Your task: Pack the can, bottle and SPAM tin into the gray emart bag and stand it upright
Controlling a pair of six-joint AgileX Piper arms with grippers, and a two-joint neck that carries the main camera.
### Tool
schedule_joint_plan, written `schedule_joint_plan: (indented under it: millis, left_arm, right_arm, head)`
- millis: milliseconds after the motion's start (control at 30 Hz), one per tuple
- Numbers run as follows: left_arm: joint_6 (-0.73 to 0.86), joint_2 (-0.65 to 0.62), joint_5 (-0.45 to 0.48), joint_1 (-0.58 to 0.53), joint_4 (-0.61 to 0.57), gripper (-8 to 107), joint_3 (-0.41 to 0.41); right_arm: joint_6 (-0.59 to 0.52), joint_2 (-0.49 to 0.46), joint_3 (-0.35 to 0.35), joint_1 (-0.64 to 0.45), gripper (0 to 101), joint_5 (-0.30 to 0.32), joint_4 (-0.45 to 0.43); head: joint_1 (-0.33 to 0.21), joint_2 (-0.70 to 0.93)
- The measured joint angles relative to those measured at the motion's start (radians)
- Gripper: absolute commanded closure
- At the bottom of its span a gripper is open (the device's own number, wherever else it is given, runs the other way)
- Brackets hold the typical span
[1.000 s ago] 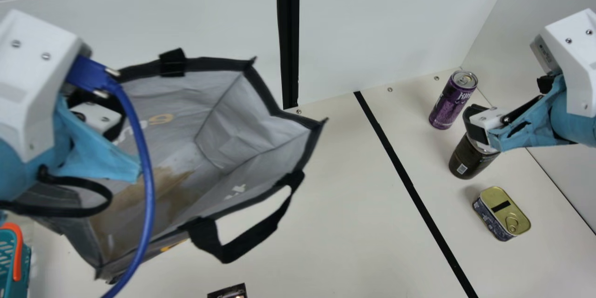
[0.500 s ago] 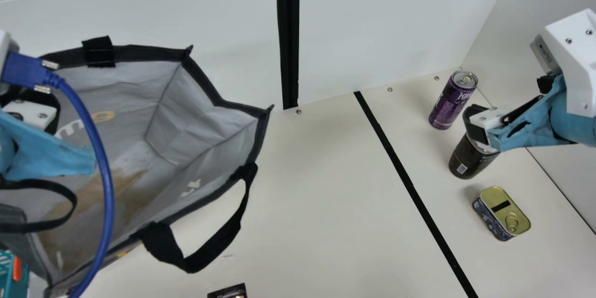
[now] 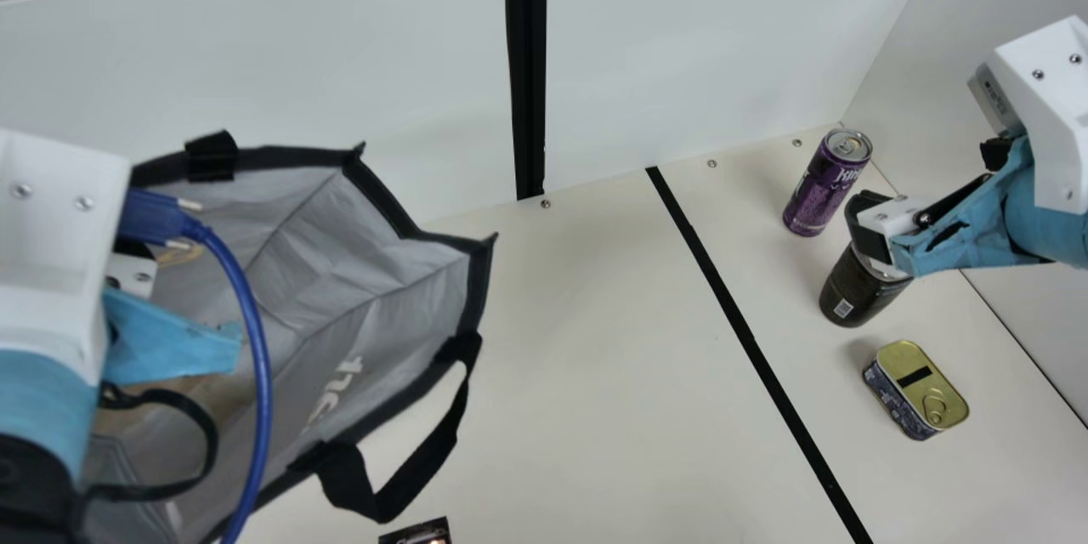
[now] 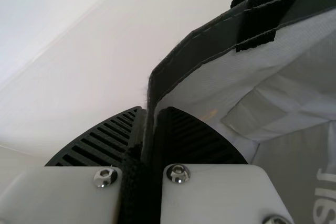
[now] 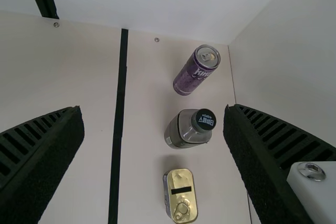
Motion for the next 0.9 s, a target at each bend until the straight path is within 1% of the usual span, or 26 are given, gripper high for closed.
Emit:
schedule_joint_plan:
  millis: [200,400,633,900]
  left_arm:
    - [-0.104,-0.011,0.002,-0.028,0.002,107,0.103]
    - [-0.171,-0.019,0.002,-0.047,-0.026,107,0.175]
    - [-0.209,-0.025,0.004,-0.073,-0.073,107,0.207]
    - [-0.224,-0.026,-0.017,-0.092,-0.143,107,0.235]
  right_arm:
    - [0.0,0.0,0.0,0.0,6,0.0,0.0]
    - [0.0,0.0,0.0,0.0,6,0.0,0.0]
    - [0.0,0.0,0.0,0.0,6,0.0,0.0]
    - [0.0,0.0,0.0,0.0,6,0.0,0.0]
  head:
    - [0.0,0.0]
    - [0.002,0.002]
    - [0.0,0.0]
    - [0.0,0.0]
